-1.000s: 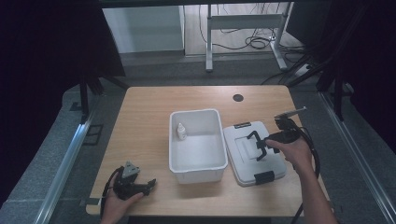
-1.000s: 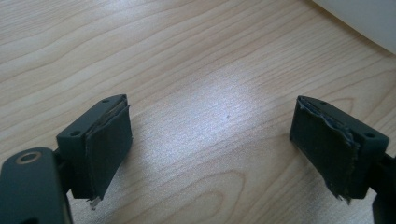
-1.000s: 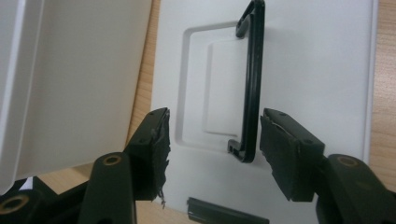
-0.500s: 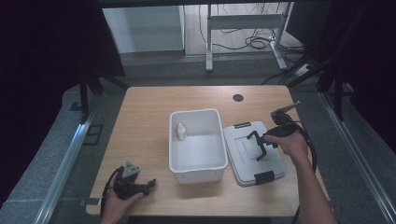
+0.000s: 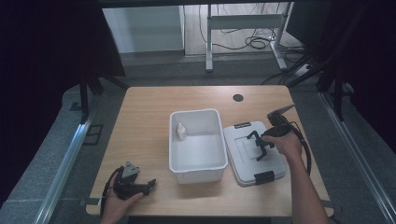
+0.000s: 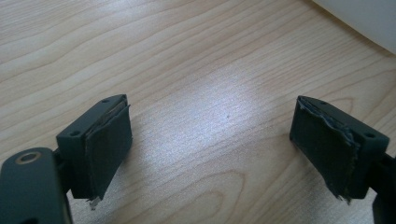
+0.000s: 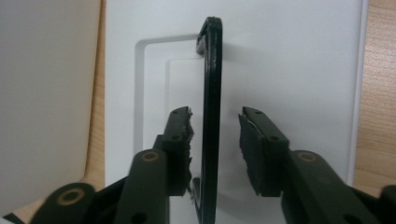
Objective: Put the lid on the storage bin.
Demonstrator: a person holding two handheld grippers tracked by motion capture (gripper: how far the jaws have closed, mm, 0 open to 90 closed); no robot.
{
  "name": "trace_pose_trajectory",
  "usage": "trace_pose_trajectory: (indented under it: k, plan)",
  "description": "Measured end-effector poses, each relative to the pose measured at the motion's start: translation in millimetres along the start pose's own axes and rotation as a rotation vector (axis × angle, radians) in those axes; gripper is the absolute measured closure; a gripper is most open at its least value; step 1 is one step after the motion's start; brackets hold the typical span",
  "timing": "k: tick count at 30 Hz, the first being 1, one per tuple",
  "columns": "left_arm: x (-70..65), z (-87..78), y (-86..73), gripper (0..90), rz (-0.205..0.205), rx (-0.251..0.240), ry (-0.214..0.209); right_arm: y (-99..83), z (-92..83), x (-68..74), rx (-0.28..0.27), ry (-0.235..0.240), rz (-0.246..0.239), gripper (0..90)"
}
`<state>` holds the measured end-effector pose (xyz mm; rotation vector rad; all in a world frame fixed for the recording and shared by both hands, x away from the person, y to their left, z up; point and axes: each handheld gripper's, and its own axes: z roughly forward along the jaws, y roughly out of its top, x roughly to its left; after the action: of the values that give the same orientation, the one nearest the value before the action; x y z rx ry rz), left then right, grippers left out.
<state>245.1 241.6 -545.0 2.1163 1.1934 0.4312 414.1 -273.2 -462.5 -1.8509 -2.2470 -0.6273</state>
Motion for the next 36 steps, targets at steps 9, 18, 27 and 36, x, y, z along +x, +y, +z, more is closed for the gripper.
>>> trace_pose_trajectory:
  k: [9,18,27,36]
  plan:
    - [0.0,0.0,0.0,12.8,0.0,0.0,0.0,0.9,1.7,2.3,-0.003,0.016,0.041,83.8]
    - [0.0,0.0,0.0,12.9,0.0,0.0,0.0,-0.8,0.6,3.6,-0.006,0.033,0.107,84.9]
    - [0.1,0.0,0.0,12.8,0.001,0.001,0.0,-3.7,-7.5,0.2,-0.031,0.051,0.122,85.0]
    - [0.0,0.0,0.0,12.8,0.0,0.001,0.0,-3.8,-24.0,3.0,-0.061,0.062,0.125,85.0]
